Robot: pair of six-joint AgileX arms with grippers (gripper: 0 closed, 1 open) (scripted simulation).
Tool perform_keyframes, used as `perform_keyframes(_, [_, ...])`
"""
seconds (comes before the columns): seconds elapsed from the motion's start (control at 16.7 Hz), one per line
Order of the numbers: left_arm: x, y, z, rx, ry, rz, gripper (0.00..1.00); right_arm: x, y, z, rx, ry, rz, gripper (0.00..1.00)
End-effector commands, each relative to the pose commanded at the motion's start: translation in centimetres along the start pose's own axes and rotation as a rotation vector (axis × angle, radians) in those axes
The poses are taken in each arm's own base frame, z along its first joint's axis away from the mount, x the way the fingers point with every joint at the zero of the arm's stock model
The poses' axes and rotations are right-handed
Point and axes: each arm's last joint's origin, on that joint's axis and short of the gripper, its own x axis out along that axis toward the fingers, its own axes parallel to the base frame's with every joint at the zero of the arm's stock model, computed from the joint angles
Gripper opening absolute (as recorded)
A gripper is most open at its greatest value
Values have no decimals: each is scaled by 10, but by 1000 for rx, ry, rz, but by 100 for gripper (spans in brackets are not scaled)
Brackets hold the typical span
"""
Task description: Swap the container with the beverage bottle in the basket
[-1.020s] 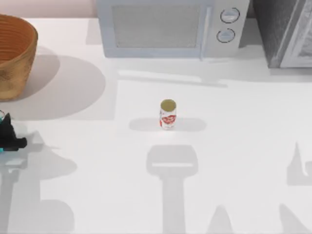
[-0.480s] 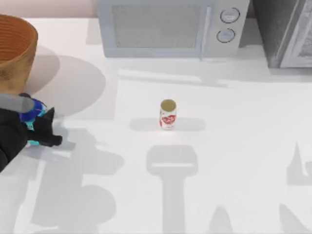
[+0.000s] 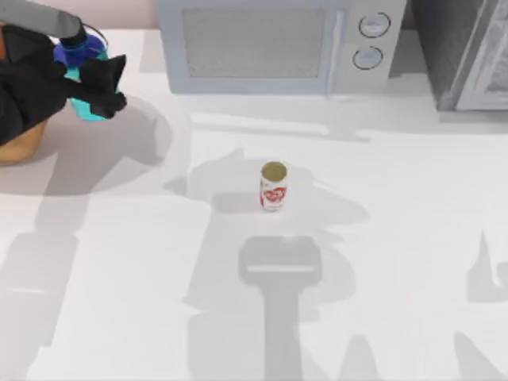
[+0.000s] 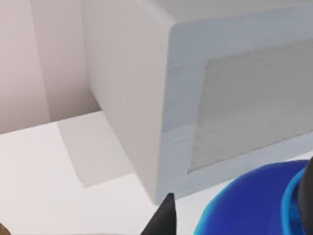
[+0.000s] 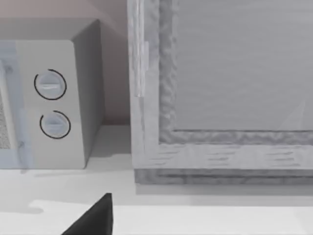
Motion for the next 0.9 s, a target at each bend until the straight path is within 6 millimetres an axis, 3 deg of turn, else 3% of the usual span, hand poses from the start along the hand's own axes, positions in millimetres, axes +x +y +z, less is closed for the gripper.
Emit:
perform_keyframes(0.12, [-11,28,37,-28,7,78,0,0,0,0,0,0,0,100])
perform_keyframes(0.24, [-35,66,66,-59,10,196,0,0,0,0,0,0,0,100])
perform_keyframes(0.42, [-73,109,91,-95,21,363,0,0,0,0,0,0,0,100])
perform_keyframes(0.6, [-92,123,100,-104,27,442,0,0,0,0,0,0,0,100])
perform_keyframes(0.9, [-89,124,97,-104,32,439,0,0,0,0,0,0,0,100])
